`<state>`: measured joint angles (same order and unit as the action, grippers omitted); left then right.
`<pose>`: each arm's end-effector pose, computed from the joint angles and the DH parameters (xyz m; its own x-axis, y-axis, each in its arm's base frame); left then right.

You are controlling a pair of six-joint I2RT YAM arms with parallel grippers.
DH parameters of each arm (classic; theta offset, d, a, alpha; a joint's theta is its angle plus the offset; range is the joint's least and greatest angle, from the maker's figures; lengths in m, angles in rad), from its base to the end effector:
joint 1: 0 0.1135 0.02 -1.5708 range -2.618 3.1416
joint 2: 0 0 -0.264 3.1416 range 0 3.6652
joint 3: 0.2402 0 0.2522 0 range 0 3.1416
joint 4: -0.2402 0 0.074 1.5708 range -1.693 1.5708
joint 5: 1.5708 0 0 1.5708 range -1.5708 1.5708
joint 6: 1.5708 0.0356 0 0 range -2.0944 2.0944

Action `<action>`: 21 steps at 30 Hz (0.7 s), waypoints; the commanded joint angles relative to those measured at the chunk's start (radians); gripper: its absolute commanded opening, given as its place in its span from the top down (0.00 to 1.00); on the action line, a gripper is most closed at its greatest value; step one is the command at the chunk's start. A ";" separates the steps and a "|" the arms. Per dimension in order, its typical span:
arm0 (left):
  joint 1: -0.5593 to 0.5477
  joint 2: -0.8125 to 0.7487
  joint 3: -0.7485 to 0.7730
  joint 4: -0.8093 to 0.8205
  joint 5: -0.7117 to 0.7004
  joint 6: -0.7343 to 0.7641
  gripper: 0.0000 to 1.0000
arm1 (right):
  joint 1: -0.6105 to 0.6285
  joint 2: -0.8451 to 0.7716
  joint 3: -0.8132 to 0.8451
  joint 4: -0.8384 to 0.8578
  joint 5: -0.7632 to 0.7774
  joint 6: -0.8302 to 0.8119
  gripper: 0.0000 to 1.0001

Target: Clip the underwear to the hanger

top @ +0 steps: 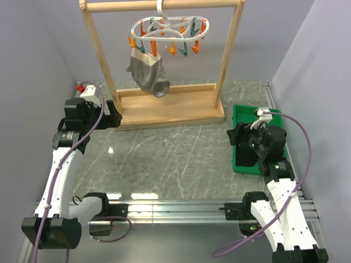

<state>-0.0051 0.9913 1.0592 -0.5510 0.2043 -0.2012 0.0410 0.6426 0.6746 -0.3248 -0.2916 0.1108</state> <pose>0.2121 -0.0083 0.3603 -0.4921 -0.1932 -0.8489 0.0881 0.9590 -0.2693 0.1545 0.0166 0.3083 -0.3214 0.0928 -0.9424 -0.2805 0.9412 0.1883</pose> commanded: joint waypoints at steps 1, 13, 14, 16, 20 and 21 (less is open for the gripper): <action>0.004 0.007 0.028 0.052 -0.008 0.000 0.01 | -0.006 0.029 0.059 0.075 -0.024 -0.010 0.20; 0.001 0.009 0.118 0.448 0.397 -0.182 0.03 | -0.001 0.196 0.220 0.248 -0.155 -0.053 0.21; -0.010 0.012 0.113 0.518 0.405 -0.200 0.05 | 0.002 0.207 0.226 0.301 -0.165 -0.037 0.21; -0.090 0.065 0.175 0.543 0.385 -0.154 0.08 | 0.013 0.227 0.233 0.366 -0.201 -0.010 0.21; -0.220 0.191 0.344 0.543 0.314 -0.041 0.12 | 0.059 0.252 0.246 0.548 -0.213 -0.016 0.21; -0.242 0.213 0.378 0.575 0.307 -0.046 0.14 | 0.074 0.268 0.252 0.569 -0.207 -0.025 0.21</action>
<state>-0.1944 1.1481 1.3388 -0.1165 0.5198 -0.2890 0.0788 0.8940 0.8658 0.0463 -0.4656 0.0910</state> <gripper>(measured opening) 0.882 0.791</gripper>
